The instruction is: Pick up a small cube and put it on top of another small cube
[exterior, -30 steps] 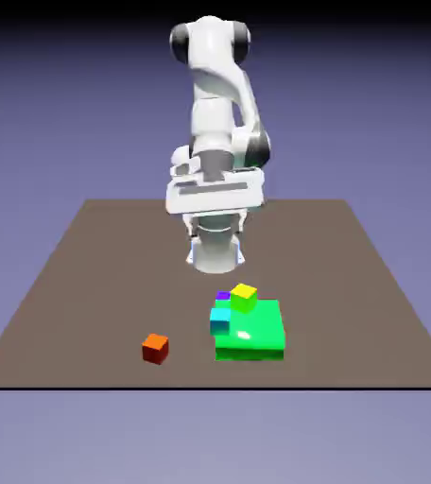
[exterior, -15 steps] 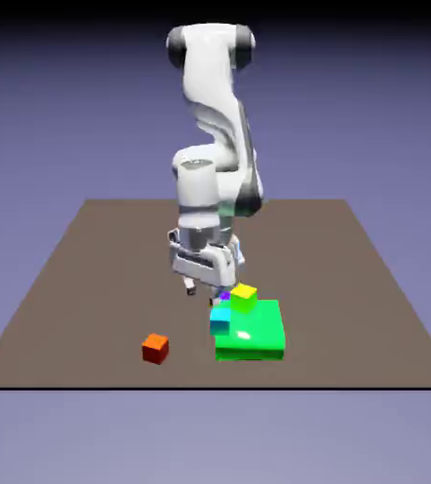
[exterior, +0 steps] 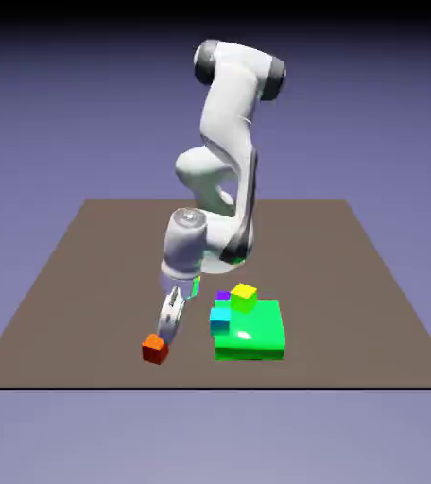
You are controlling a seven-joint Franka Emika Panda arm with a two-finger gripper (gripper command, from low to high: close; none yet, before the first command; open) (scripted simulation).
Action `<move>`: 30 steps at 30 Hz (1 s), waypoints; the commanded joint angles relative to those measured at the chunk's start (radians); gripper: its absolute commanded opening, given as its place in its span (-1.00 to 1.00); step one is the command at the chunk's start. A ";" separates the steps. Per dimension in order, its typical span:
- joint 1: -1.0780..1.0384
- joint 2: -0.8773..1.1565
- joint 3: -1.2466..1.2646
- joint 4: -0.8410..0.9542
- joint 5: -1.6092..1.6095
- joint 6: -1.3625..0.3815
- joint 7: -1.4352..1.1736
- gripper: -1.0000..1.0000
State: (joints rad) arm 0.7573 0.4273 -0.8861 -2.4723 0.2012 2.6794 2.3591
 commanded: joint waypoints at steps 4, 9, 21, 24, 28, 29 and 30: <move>0.005 0.075 -0.010 0.024 0.030 0.004 0.073 0.00; -0.168 0.190 0.171 0.054 0.127 0.116 0.010 0.00; 0.037 -0.017 0.033 0.044 -0.045 -0.048 0.018 -1.00; 0.002 -0.125 0.128 0.063 -0.128 -0.081 -0.100 -1.00; -0.074 -0.257 0.266 0.030 -0.185 -0.093 -0.231 -1.00; -0.096 -0.285 0.302 0.011 -0.188 -0.089 -0.254 -1.00; -0.118 -0.312 0.339 -0.008 -0.190 -0.086 -0.278 -1.00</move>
State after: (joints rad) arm 0.6394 0.1153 -0.5473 -2.4807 0.0116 2.5947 2.0811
